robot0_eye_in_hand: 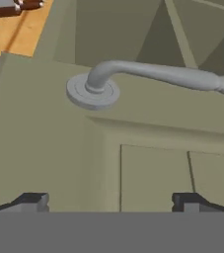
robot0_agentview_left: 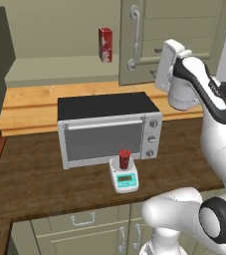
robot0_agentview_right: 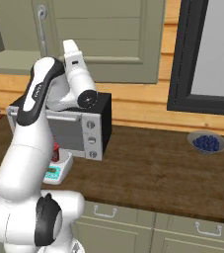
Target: Pick the yogurt and place it on the digital scale for weighing, and close the cabinet.
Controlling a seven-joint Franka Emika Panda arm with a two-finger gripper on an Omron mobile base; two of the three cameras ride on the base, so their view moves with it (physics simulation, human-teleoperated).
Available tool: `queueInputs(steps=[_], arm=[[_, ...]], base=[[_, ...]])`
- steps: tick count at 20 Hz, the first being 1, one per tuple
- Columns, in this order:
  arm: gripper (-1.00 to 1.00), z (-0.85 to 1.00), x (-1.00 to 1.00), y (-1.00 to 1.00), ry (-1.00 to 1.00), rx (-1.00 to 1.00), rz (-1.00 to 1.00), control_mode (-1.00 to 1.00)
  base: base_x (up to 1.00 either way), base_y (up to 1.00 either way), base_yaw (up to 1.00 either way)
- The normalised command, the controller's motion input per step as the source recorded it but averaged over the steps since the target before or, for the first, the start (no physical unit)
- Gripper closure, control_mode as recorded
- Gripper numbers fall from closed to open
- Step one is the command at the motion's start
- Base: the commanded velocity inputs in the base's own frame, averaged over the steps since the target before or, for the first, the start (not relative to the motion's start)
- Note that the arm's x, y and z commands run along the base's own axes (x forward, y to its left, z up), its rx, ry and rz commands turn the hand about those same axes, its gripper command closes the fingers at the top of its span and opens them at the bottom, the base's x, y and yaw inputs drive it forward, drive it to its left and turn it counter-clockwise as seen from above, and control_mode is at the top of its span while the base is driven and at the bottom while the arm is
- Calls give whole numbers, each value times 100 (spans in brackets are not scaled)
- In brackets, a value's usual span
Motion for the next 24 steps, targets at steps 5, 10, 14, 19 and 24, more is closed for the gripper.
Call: queueInputs(steps=[5, 10, 14, 19, 24], arm=[[-100, -6, 77, 0, -1, 0, 0, -100], [-100, -10, 48, 0, -3, 0, 0, -100], [-100, 6, -9, 0, -5, 0, 0, -100], [-100, 72, -96, -6, -8, 0, 0, -100], [-100, 64, -100, 9, 3, 0, 1, -100]], base=[[0, 0, 0], [0, 0, 0], [0, 0, 0], [0, 0, 0], [0, 0, 0]])
